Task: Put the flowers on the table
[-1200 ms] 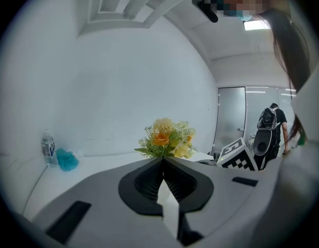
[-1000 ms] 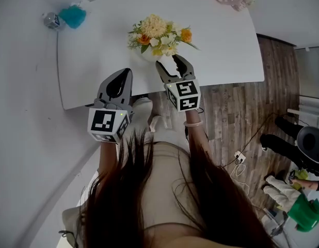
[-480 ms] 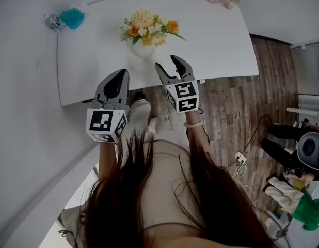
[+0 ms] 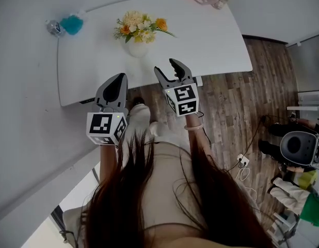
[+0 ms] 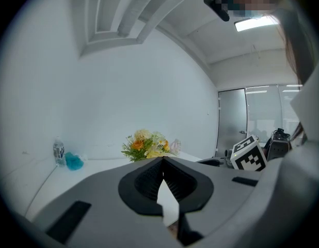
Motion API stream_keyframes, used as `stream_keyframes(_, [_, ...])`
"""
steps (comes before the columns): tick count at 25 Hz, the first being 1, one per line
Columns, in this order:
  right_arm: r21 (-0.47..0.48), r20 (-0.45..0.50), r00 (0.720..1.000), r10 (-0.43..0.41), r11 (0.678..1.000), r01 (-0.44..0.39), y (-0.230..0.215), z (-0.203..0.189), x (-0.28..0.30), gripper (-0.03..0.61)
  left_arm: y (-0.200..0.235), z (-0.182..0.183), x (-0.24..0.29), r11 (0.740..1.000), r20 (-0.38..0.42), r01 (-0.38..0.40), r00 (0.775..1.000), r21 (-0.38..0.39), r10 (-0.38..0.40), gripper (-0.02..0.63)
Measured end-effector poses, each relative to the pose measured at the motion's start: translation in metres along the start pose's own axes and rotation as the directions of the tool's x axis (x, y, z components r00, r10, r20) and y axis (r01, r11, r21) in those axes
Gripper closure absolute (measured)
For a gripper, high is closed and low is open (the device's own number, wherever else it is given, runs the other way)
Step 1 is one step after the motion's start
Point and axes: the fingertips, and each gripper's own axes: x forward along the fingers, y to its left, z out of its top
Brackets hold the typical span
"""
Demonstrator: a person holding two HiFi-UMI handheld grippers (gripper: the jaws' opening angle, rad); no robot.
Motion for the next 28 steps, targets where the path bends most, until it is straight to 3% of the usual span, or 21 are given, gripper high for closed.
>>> stream_keyframes(17, [0.011, 0.030, 0.999, -0.033, 0.999, 0.032, 0.005, -0.011, -0.062, 0.324, -0.043, -0.022, -0.042, 1.000, -0.027, -0.022, 0.999, 0.001, 0.022, 0.611])
stream_keyframes(28, [-0.004, 0.038, 0.997, -0.065, 0.998, 0.065, 0.025, -0.016, -0.078, 0.331, -0.040, -0.027, -0.070, 0.999, -0.013, -0.034, 0.999, 0.001, 0.034, 0.611])
